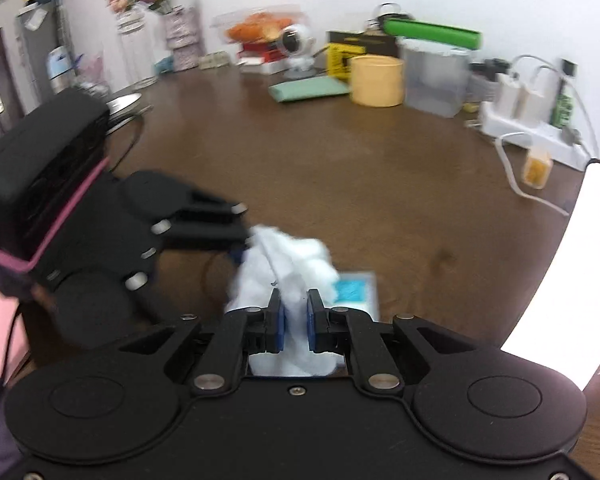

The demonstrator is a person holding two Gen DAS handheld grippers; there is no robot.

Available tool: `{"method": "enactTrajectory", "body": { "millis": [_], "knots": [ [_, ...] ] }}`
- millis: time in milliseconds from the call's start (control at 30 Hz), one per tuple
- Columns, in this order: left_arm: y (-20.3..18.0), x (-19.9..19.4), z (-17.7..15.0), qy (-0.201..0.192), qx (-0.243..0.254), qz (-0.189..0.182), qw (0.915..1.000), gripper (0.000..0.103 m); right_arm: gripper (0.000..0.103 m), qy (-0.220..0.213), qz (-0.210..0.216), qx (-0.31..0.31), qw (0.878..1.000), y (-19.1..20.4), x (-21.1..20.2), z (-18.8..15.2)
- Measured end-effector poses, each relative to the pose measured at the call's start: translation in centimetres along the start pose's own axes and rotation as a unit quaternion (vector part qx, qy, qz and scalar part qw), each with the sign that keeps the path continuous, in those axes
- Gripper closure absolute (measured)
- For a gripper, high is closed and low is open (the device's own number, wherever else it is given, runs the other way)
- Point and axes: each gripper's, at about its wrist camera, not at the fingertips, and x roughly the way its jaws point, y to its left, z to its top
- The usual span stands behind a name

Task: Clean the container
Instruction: 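Hold the floss box in the left tool while the right tool wipes its label side, then hold the floss box in the left tool while the right tool keeps wiping with tissue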

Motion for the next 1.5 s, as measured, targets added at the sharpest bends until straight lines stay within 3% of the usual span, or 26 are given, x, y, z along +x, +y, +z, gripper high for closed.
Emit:
{"method": "enactTrajectory", "body": {
  "millis": [100, 167, 300, 367, 467, 533, 633, 800, 1067, 1300, 1500],
  "knots": [
    [0.1, -0.1, 0.0, 0.000, -0.001, -0.002, 1.0000, 0.045, 0.092, 0.005, -0.064, -0.006, 0.998, -1.5, -0.5, -0.3],
    [0.1, -0.1, 0.0, 0.000, -0.002, -0.002, 1.0000, 0.045, 0.092, 0.014, -0.054, -0.002, 0.998, -2.1, -1.3, -0.8],
    [0.4, 0.0, 0.1, 0.000, -0.003, -0.004, 1.0000, 0.045, 0.092, 0.020, 0.011, -0.022, 1.000, 0.0, -1.3, -0.9],
    [0.5, 0.0, 0.2, 0.000, -0.003, -0.004, 1.0000, 0.045, 0.092, 0.010, 0.009, -0.030, 0.999, 1.0, -0.5, -0.6],
    [0.5, 0.0, 0.1, 0.000, -0.001, -0.002, 1.0000, 0.045, 0.092, -0.005, -0.037, -0.028, 0.999, 0.5, 0.0, 0.1],
    [0.6, 0.0, 0.1, 0.000, -0.001, -0.002, 1.0000, 0.045, 0.092, -0.001, -0.065, -0.024, 0.998, -0.5, -0.3, 0.0],
    [0.6, 0.1, 0.1, 0.000, -0.001, -0.004, 1.0000, 0.045, 0.090, 0.012, -0.074, -0.011, 0.997, -1.6, -1.3, -0.8],
    [0.6, 0.1, 0.2, 0.000, -0.001, -0.004, 1.0000, 0.045, 0.092, 0.017, 0.013, -0.028, 0.999, 0.4, -1.6, -1.0],
    [0.5, 0.0, 0.1, 0.000, 0.000, -0.006, 1.0000, 0.045, 0.092, 0.005, -0.032, -0.015, 0.999, -0.7, -0.8, -0.6],
    [0.5, 0.1, 0.0, 0.000, 0.001, -0.007, 1.0000, 0.045, 0.093, 0.007, 0.019, -0.017, 1.000, 0.4, -0.8, -1.2],
    [0.8, 0.1, 0.1, 0.000, 0.001, -0.009, 1.0000, 0.046, 0.092, -0.006, -0.043, 0.007, 0.999, -1.6, -0.6, -0.9]
  ]
}}
